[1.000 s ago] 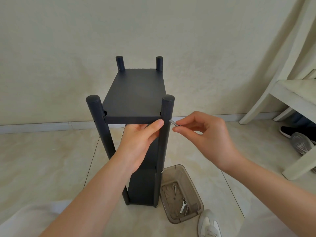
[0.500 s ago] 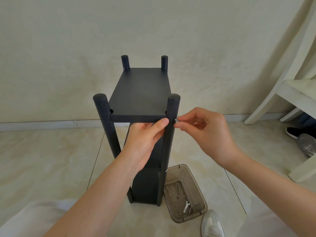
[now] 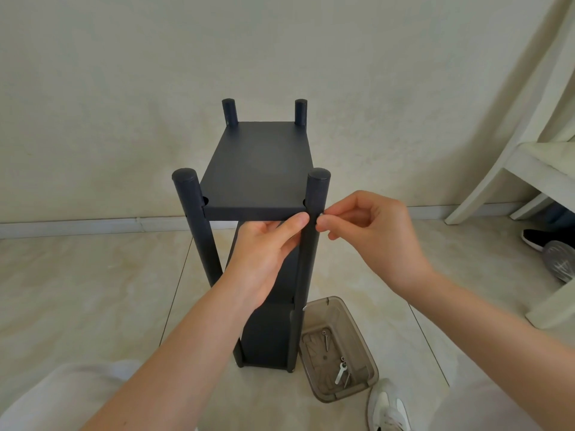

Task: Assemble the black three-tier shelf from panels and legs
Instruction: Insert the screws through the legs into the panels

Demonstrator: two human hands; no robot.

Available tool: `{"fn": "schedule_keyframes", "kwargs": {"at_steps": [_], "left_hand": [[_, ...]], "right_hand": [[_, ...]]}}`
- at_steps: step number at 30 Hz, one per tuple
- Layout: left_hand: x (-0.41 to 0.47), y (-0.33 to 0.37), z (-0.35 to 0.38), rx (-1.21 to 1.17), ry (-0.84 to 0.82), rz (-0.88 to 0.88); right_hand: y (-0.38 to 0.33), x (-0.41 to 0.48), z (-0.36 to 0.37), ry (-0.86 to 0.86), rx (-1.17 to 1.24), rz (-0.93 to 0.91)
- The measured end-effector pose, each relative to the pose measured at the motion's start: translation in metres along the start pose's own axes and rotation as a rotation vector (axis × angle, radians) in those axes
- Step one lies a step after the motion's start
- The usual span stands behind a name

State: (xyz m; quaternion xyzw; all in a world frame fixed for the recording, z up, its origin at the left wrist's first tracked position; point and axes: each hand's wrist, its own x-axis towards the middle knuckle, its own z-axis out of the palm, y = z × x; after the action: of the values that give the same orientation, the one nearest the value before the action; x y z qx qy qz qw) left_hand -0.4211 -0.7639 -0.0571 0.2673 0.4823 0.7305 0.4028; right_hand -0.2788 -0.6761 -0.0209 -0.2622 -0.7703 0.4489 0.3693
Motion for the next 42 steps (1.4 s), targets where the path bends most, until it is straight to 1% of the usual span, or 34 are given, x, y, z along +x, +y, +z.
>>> {"fn": "schedule_keyframes", "kwargs": {"at_steps": [6, 9, 11, 14, 18, 21, 23, 24, 27, 28, 30, 34, 39, 40, 42], "left_hand": [[0.0, 0.0, 0.001, 0.002, 0.004, 0.004], [0.0, 0.0, 0.001, 0.002, 0.002, 0.007], [0.0, -0.001, 0.001, -0.001, 0.004, 0.011], [0.001, -0.002, 0.0, -0.007, -0.006, 0.016], [0.002, -0.003, 0.0, 0.024, -0.01, 0.016], [0.002, -0.003, 0.0, 0.008, -0.018, 0.02], [0.003, -0.003, 0.001, 0.004, -0.017, 0.021], [0.003, -0.004, 0.001, 0.009, -0.013, 0.019], [0.004, -0.005, 0.0, 0.023, -0.015, 0.019], [0.004, -0.005, 0.0, 0.025, -0.019, 0.02], [0.004, -0.005, 0.0, 0.025, -0.02, 0.023], [0.004, -0.005, 0.001, 0.019, -0.023, 0.028], [0.003, -0.003, 0.0, 0.007, 0.001, 0.014], [0.003, -0.002, 0.0, 0.021, 0.011, 0.006], [0.004, 0.003, -0.001, 0.096, 0.049, -0.005]], "right_hand": [[-0.001, 0.001, 0.0, 0.008, -0.076, -0.012], [-0.002, -0.002, 0.001, 0.043, -0.232, -0.135], [-0.002, -0.003, 0.001, 0.048, -0.261, -0.158], [-0.003, -0.001, -0.002, 0.025, -0.155, -0.036], [-0.004, 0.001, -0.007, -0.05, -0.038, 0.046], [-0.003, 0.003, -0.008, -0.108, 0.116, 0.191], [-0.003, 0.006, -0.009, -0.147, 0.162, 0.262], [-0.003, 0.006, -0.009, -0.144, 0.133, 0.241], [-0.002, 0.004, -0.006, -0.058, -0.134, 0.016], [-0.002, 0.004, -0.005, -0.044, -0.179, -0.023], [-0.002, 0.006, -0.006, -0.062, -0.149, 0.001], [0.0, 0.014, -0.008, -0.133, -0.005, 0.156], [0.005, 0.019, -0.007, -0.066, -0.019, 0.139], [0.006, 0.021, -0.008, -0.087, -0.007, 0.153], [0.007, 0.025, -0.009, -0.2, 0.052, 0.179]]}}
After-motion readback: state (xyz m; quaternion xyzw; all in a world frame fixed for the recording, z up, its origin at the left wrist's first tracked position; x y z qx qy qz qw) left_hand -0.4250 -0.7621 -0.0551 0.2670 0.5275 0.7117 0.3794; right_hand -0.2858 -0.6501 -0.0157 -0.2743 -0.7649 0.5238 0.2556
